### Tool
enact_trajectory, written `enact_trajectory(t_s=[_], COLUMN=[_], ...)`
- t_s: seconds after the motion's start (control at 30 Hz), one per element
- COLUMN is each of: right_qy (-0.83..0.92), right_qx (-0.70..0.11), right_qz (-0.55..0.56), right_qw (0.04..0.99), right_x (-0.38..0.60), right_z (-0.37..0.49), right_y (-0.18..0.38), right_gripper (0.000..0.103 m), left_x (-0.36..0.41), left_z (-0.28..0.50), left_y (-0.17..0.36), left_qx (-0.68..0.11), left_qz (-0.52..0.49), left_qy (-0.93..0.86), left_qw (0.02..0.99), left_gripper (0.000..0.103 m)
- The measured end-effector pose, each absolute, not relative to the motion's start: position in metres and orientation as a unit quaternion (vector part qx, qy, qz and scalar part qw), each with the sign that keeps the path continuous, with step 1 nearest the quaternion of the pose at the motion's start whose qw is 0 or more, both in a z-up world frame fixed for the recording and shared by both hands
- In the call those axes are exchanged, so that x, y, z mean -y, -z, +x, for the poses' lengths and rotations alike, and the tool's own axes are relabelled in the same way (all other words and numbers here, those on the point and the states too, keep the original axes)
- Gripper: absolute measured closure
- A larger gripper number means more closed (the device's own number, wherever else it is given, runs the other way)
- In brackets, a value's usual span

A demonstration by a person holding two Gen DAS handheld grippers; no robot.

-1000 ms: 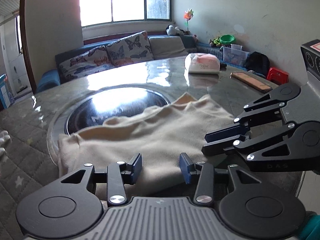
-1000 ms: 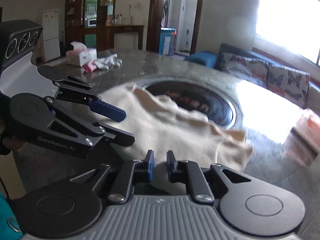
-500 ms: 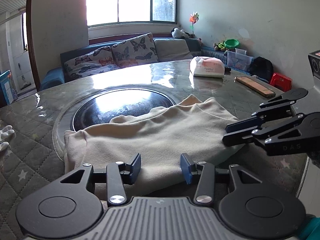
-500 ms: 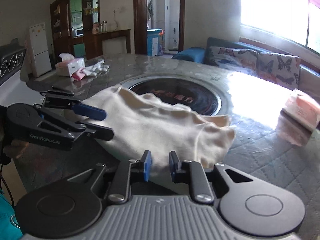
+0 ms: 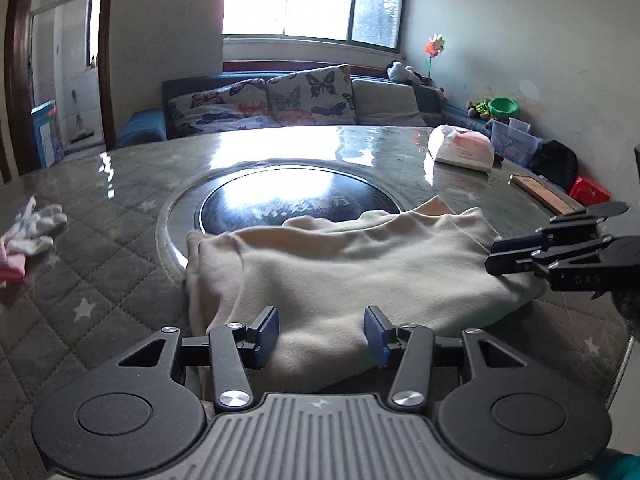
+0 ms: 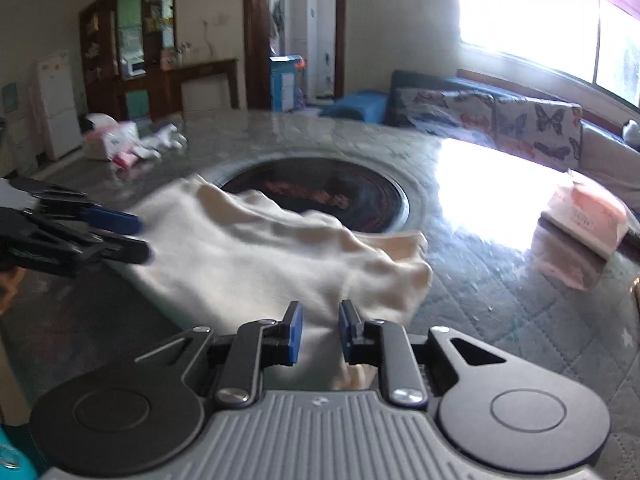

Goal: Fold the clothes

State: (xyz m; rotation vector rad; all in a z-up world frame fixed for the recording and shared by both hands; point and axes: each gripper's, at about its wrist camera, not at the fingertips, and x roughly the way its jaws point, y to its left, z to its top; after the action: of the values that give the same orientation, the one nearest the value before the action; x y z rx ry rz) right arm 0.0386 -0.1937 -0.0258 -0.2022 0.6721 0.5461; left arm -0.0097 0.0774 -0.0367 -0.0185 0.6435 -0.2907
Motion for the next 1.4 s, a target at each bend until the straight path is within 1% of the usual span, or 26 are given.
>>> enact_trajectory(t_s=[0.23, 0.4, 0.5, 0.63, 0.9, 1.17, 1.4], right_qy=[-0.252, -0.243, -0.244, -0.244, -0.242, -0.242, -0.245], right_qx=[-0.312, -0.332, -0.328, -0.324, -0.328, -0.33, -0.329], right_qz=[-0.099, -0.076, -0.078, -0.078, -0.078, -0.079, -0.081], right_qw=[0.911, 0.908, 0.909, 0.911, 0.91, 0.909, 0.908], right_x=[0.196, 0.201, 0.201, 0.198, 0.193, 0.186, 0.179], right_z=[0.052, 0.07, 0.07, 0.077, 0.093, 0.106, 0.113], right_y=[0.02, 0.029, 0.025, 0.022, 0.023, 0.025, 0.025], right_gripper=[0.084, 0.081, 0.081, 0.081, 0.081, 0.082, 0.082], left_x=[-0.084, -0.093, -0.092, -0.088, -0.096, -0.095, -0.095], left_z=[0.0, 0.013, 0.02, 0.038, 0.07, 0.08, 0.083], left_y=[0.03, 0.033, 0.029, 0.024, 0.031, 0.037, 0.039], left_qx=[-0.318, -0.33, -0.329, -0.325, -0.35, -0.356, -0.356], left_qz=[-0.02, -0.037, -0.037, -0.039, -0.053, -0.029, -0.03], left_qy=[0.134, 0.127, 0.132, 0.136, 0.115, 0.096, 0.092], left_qw=[0.938, 0.935, 0.934, 0.935, 0.928, 0.929, 0.929], left_gripper=[0.051, 0.051, 0.051, 0.051, 0.051, 0.051, 0.051])
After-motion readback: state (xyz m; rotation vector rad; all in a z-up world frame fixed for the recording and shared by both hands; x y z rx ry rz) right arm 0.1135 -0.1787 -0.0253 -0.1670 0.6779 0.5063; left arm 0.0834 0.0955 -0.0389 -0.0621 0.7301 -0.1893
